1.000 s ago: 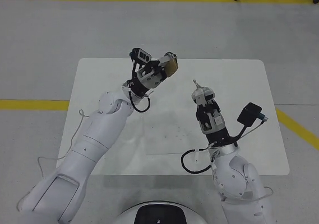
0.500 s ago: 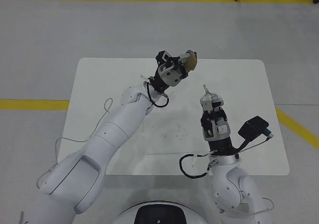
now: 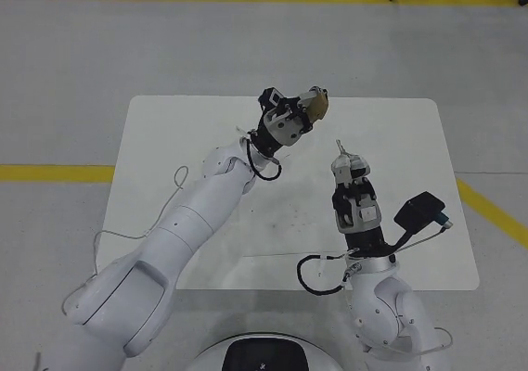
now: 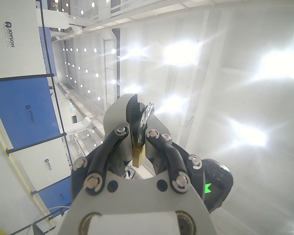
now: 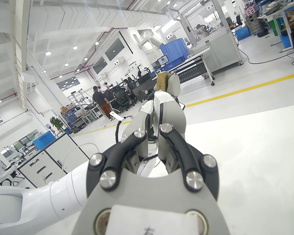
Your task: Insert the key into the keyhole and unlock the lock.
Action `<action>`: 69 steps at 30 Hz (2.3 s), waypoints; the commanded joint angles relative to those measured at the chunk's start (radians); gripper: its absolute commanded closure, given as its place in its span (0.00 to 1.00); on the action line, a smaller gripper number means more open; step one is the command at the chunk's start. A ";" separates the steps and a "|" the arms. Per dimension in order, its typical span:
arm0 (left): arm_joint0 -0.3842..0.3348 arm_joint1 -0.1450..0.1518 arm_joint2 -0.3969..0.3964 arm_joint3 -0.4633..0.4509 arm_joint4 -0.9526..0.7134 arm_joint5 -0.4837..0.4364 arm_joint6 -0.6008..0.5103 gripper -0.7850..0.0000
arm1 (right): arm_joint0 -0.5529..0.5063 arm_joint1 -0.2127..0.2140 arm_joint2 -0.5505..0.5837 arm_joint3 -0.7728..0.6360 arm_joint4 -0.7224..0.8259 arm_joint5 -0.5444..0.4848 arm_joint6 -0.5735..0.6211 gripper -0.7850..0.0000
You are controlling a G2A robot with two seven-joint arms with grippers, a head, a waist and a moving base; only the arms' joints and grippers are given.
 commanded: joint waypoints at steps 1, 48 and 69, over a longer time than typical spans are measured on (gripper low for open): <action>0.013 0.003 -0.009 -0.025 0.020 -0.005 0.015 1.00 | 0.002 -0.001 -0.009 0.003 -0.004 0.017 0.004 1.00; 0.131 0.018 -0.118 -0.227 0.433 -0.043 0.157 1.00 | 0.090 -0.042 -0.095 0.088 0.053 0.194 -0.065 1.00; 0.121 0.010 -0.143 -0.217 0.521 -0.085 0.155 1.00 | 0.099 -0.051 -0.088 0.093 0.051 0.211 -0.048 1.00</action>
